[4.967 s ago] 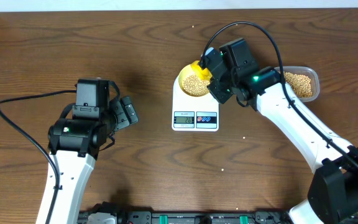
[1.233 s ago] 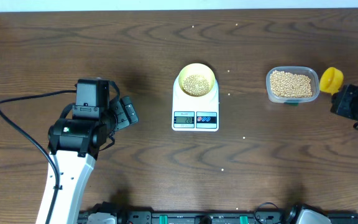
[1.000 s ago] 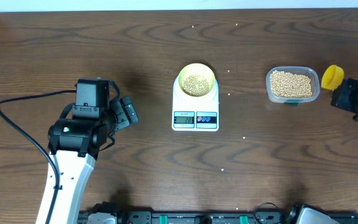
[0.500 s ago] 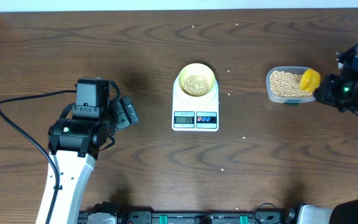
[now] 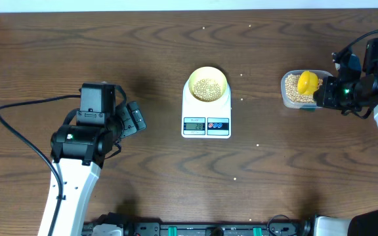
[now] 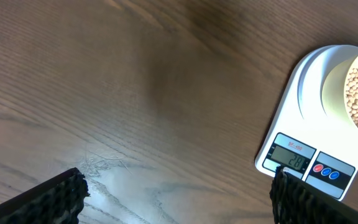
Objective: Scoop item into bowl and weigh 50g on scale
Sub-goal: 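Position the scoop above the right edge of the bean tub, right gripper, then lower the scoop down into the soybeans with the right gripper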
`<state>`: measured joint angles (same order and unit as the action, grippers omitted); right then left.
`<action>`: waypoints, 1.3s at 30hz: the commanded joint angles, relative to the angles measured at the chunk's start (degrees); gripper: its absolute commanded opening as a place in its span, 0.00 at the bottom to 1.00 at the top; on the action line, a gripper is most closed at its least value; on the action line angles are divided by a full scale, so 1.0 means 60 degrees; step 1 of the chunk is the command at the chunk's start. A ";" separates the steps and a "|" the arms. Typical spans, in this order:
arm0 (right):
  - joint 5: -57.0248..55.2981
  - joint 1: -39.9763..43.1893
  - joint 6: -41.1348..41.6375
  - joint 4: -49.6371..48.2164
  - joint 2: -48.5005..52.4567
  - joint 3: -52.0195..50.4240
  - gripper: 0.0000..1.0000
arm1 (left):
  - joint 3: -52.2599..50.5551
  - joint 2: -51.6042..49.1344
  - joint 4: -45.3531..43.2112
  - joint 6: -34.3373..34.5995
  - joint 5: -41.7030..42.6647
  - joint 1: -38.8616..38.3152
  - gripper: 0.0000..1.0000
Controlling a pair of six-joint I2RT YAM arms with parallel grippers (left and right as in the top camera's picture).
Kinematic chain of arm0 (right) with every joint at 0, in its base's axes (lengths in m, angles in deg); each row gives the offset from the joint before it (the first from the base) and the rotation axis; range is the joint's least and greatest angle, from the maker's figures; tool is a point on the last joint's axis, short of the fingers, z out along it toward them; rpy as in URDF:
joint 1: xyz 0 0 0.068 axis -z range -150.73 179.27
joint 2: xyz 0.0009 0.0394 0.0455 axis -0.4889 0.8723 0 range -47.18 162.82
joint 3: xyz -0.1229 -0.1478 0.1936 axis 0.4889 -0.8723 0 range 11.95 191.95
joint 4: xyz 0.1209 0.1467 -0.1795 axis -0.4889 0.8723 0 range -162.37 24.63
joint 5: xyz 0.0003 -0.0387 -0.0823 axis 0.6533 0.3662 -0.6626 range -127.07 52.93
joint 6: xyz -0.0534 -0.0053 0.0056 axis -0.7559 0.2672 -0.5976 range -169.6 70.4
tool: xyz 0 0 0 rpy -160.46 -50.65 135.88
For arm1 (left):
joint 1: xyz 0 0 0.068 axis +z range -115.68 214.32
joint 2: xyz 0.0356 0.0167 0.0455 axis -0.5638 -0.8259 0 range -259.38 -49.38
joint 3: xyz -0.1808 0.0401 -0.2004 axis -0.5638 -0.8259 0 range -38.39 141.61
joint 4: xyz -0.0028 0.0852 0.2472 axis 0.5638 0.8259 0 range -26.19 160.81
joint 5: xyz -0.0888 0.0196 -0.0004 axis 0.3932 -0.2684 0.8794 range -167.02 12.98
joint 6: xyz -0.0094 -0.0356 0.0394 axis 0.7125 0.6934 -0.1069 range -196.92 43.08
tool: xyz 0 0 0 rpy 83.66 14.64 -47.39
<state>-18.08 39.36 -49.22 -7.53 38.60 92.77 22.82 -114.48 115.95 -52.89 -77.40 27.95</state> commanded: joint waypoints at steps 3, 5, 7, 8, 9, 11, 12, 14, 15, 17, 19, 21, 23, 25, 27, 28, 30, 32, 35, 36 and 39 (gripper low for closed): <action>-0.0036 -0.0073 0.0069 0.0047 0.0022 -0.0138 0.01 | 0.0102 -0.0011 0.0022 0.0011 -0.0164 0.0058 0.96; -0.0036 -0.0073 0.0069 0.0058 0.0025 -0.0182 0.01 | 0.0102 -0.0011 0.0022 0.0011 -0.0164 0.0062 0.96; -0.0036 -0.0073 0.0069 0.0124 0.0029 -0.0189 0.01 | 0.0102 -0.0011 0.0022 0.0011 -0.0164 0.0058 0.96; -0.0040 -0.0073 0.0066 0.0153 0.0029 -0.0189 0.01 | 0.0102 -0.0011 0.0022 0.0011 -0.0164 0.0058 0.96; -0.0044 -0.0073 0.0062 0.0175 0.0029 -0.0193 0.01 | 0.0102 -0.0011 0.0022 0.0011 -0.0164 0.0058 0.96; -0.0044 -0.0073 0.0066 0.0189 0.0029 -0.0193 0.01 | 0.0102 -0.0011 0.0022 0.0011 -0.0160 0.0058 0.96; -0.0040 -0.0073 0.0069 0.0186 0.0029 -0.0193 0.01 | 0.0102 -0.0011 0.0022 0.0011 -0.0164 0.0058 0.96; -0.0036 -0.0073 0.0146 0.0211 0.0029 -0.0193 0.01 | 0.0102 -0.0011 0.0022 0.0011 -0.0160 0.0058 0.96; -0.0033 -0.0073 0.0219 0.0259 0.0029 -0.0193 0.01 | 0.0102 -0.0011 0.0022 0.0011 -0.0164 0.0062 0.96; -0.0033 -0.0073 0.0215 0.0393 0.0029 -0.0193 0.01 | 0.0102 -0.0011 0.0022 0.0011 -0.0164 0.0058 0.96; -0.0044 -0.0073 0.0208 0.0477 0.0029 -0.0193 0.01 | 0.0102 -0.0011 0.0022 0.0015 -0.0164 0.0058 0.96; -0.0040 -0.0073 0.0211 0.0459 0.0029 -0.0193 0.01 | 0.0102 -0.0011 0.0022 0.0011 -0.0164 0.0058 0.96; -0.0040 -0.0073 0.0211 0.0433 0.0029 -0.0193 0.01 | 0.0102 -0.0011 0.0022 0.0011 -0.0164 0.0058 0.96; -0.0036 -0.0073 0.0211 0.0408 0.0029 -0.0193 0.01 | 0.0102 -0.0011 0.0022 0.0011 -0.0164 0.0058 0.96; -0.0036 -0.0073 0.0211 0.0357 0.0029 -0.0193 0.01 | 0.0102 -0.0011 0.0022 0.0011 -0.0164 0.0058 0.96; -0.0036 -0.0073 0.0211 0.0342 0.0029 -0.0193 0.01 | 0.0102 -0.0011 0.0022 0.0011 -0.0164 0.0058 0.96; -0.0036 -0.0073 0.0211 0.0364 0.0029 -0.0193 0.01 | 0.0102 -0.0011 0.0022 0.0011 -0.0164 0.0058 0.96; -0.0040 -0.0073 0.0208 0.0375 0.0029 -0.0193 0.01 | 0.0102 -0.0011 0.0022 0.0011 -0.0164 0.0058 0.96; -0.0040 -0.0073 0.0208 0.0353 0.0029 -0.0193 0.01 | 0.0102 -0.0011 0.0022 0.0011 -0.0164 0.0058 0.96; -0.0040 -0.0073 0.0208 0.0328 0.0029 -0.0193 0.01 | 0.0102 -0.0011 0.0022 0.0011 -0.0164 0.0058 0.96; -0.0040 -0.0073 0.0204 0.0197 0.0029 -0.0193 0.01 | 0.0102 -0.0011 0.0022 0.0011 -0.0164 0.0058 0.96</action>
<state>-18.45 39.20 -48.56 -5.98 38.60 92.03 22.82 -114.48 115.93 -52.89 -77.40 27.95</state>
